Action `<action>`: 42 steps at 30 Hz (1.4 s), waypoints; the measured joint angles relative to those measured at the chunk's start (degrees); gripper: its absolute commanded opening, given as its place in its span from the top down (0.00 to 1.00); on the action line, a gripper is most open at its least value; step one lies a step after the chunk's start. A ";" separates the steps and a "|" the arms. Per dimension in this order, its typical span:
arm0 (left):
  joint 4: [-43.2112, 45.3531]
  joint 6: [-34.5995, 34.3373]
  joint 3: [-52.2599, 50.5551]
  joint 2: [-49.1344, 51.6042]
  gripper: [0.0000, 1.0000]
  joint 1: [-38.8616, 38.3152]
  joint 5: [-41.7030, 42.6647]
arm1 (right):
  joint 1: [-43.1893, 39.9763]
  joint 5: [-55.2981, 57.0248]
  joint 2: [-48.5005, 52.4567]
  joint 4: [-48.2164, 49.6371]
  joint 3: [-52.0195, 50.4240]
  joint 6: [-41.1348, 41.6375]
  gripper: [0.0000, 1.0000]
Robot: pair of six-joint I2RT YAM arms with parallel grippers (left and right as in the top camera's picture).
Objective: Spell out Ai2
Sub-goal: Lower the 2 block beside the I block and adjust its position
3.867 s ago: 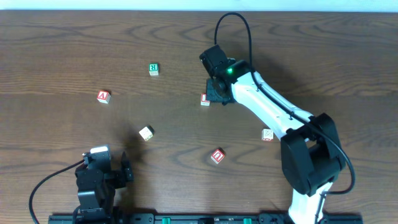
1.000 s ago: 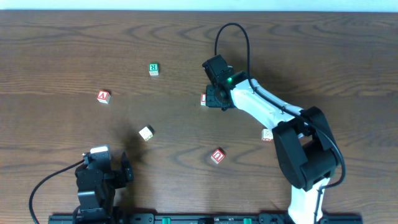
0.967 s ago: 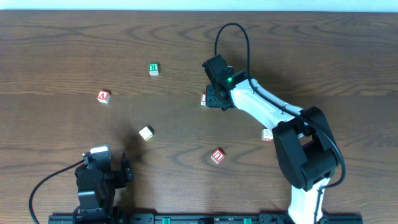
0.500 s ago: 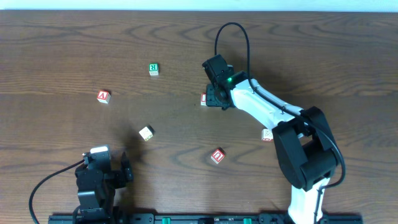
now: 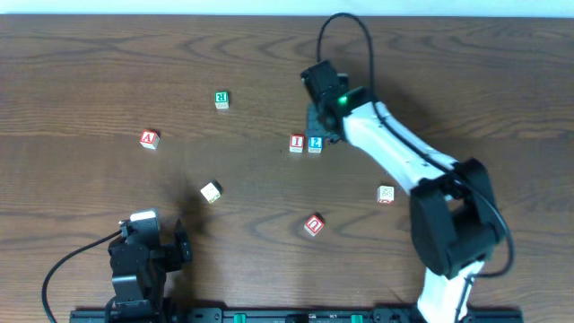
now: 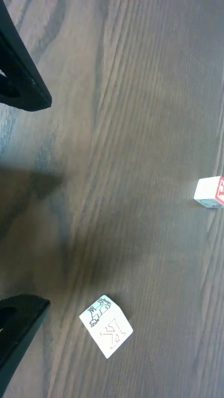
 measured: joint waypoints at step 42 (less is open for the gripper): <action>-0.02 0.00 0.00 0.00 0.05 0.00 0.00 | 1.60 -7.26 0.96 17.53 -14.34 1.53 0.98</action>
